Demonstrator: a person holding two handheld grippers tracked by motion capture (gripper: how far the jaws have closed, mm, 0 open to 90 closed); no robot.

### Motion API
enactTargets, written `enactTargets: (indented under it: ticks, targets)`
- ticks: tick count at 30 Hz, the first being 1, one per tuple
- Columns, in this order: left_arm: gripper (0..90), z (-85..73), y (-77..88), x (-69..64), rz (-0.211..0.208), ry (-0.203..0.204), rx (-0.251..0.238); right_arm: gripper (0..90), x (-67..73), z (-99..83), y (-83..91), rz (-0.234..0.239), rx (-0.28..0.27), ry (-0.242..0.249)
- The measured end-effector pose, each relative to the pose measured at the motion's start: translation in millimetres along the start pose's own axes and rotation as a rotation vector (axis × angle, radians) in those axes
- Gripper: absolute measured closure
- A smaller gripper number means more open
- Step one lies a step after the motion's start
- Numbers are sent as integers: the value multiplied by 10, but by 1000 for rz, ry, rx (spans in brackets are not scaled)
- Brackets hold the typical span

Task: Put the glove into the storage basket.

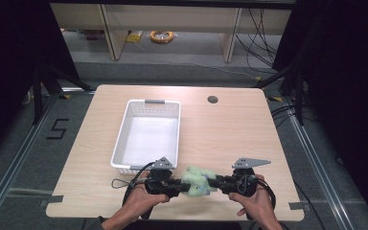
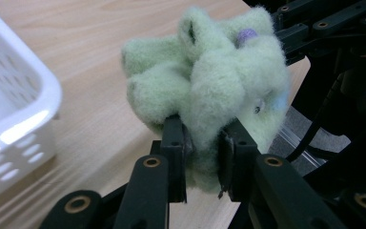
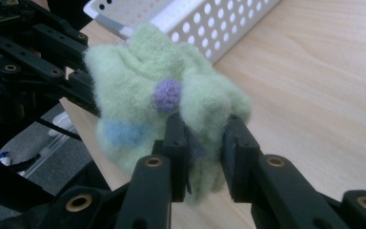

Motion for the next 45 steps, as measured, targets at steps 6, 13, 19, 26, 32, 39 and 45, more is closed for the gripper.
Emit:
enactTargets:
  ticks: [6,13,19,26,32,39,45]
  targets:
    - [740,111,158,79,7,5,-8,748,91,154,-31,8,6,16]
    - [738,279,364,229,40,35,-30,748,168,451,-89,19,15,52]
    - [738,403,541,416,70,47,-36,747,250,745,-208,34,33,86]
    - [737,464,682,736,113,79,-17,748,273,1009,-451,32,66,105]
    - [738,478,746,1116,161,133,0,749,230,1204,-749,36,80,98]
    - [738,411,712,1387,176,164,43,749,159,1286,-1025,33,108,77]
    - [738,272,609,1593,203,182,104,749,70,1227,-1266,40,158,22]
Point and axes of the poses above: each handheld gripper's, and its own axes: y roughly backward along the jaws, z roughly out of its top, x roughly to its left, the point moved 10 cm from there along -y, roughly forward along the jaws, and after that the axes turned 12 degrees about z, right-handed, at the moved point
